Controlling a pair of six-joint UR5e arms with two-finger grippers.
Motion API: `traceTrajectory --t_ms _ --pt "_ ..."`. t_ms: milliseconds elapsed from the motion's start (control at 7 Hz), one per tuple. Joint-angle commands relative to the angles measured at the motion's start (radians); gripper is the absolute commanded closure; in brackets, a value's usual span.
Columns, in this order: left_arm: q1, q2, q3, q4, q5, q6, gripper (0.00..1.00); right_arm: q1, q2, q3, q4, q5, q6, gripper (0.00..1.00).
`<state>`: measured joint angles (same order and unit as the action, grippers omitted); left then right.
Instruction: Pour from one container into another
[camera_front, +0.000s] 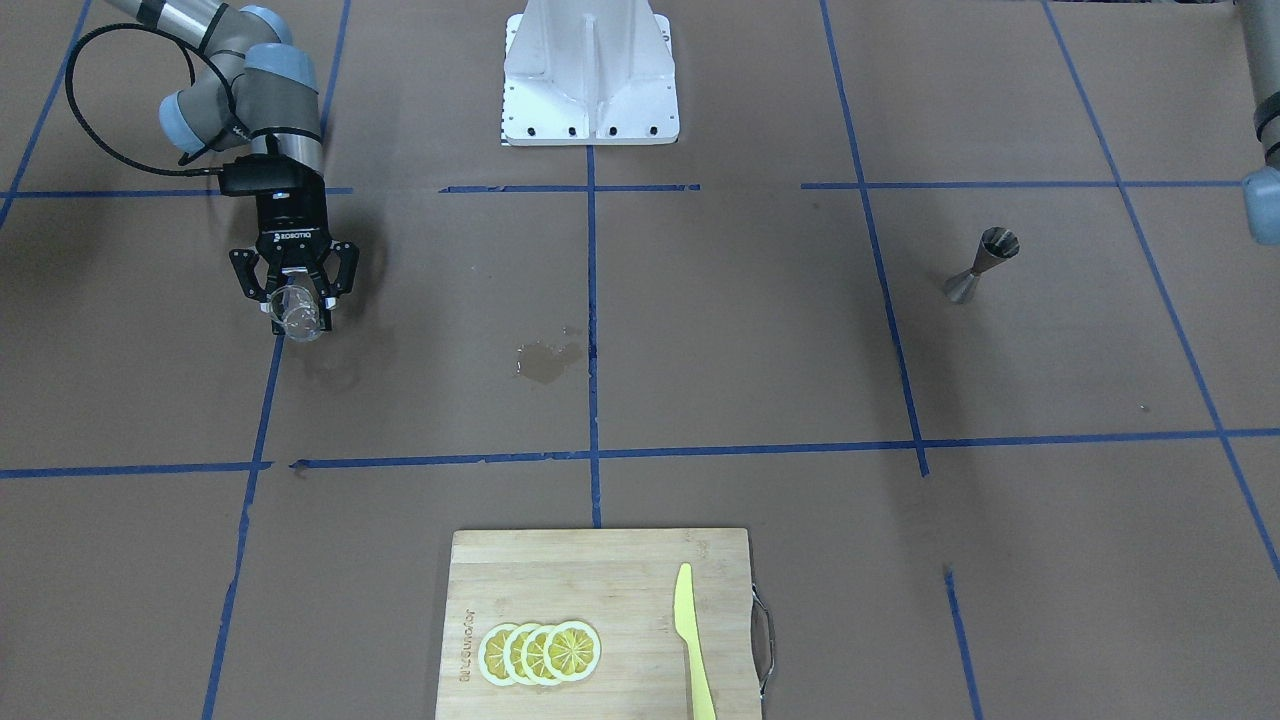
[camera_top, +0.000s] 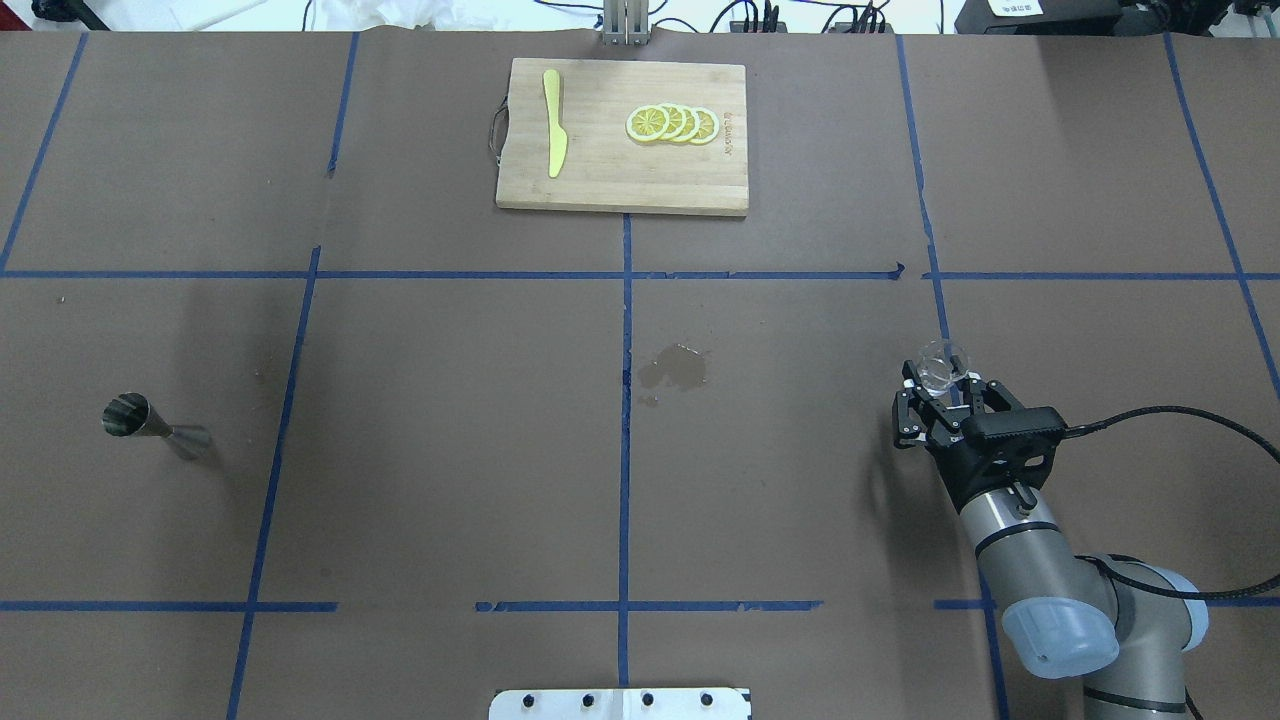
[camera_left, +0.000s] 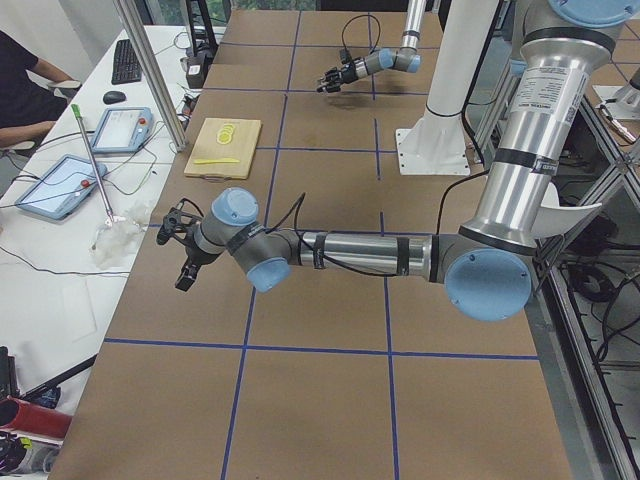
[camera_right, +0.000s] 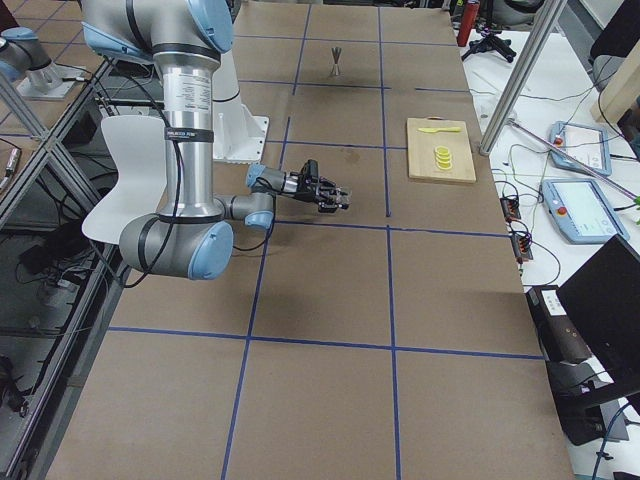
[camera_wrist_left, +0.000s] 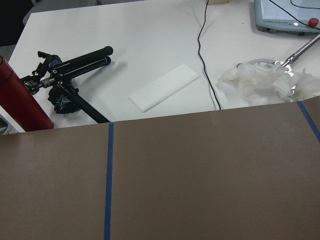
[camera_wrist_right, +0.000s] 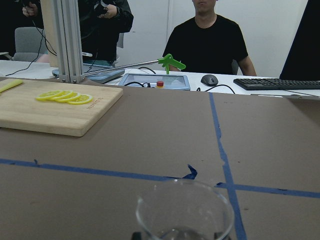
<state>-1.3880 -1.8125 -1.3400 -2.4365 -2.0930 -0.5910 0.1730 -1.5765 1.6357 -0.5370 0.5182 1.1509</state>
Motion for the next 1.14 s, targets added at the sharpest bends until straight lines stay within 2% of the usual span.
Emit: traceTrajectory --t_ms 0,143,286,429,714,1000 --pt "-0.058 0.002 -0.007 0.125 -0.176 0.057 0.0 -0.007 -0.008 -0.029 0.012 -0.058 0.009 1.0" --pt "-0.089 0.005 -0.055 0.324 -0.247 0.208 0.0 -0.013 -0.008 -0.046 0.012 -0.064 0.013 1.0" --pt "-0.118 0.004 -0.135 0.561 -0.251 0.4 0.0 -0.021 -0.007 -0.053 0.012 -0.064 0.021 1.0" --pt "-0.14 0.004 -0.177 0.693 -0.251 0.477 0.0 -0.032 -0.007 -0.069 0.012 -0.066 0.044 1.0" --pt "-0.143 0.063 -0.23 0.718 -0.251 0.485 0.0 -0.049 -0.005 -0.089 0.014 -0.075 0.068 1.0" --pt "-0.144 0.068 -0.245 0.72 -0.251 0.485 0.0 -0.056 -0.002 -0.088 0.015 -0.075 0.073 1.0"
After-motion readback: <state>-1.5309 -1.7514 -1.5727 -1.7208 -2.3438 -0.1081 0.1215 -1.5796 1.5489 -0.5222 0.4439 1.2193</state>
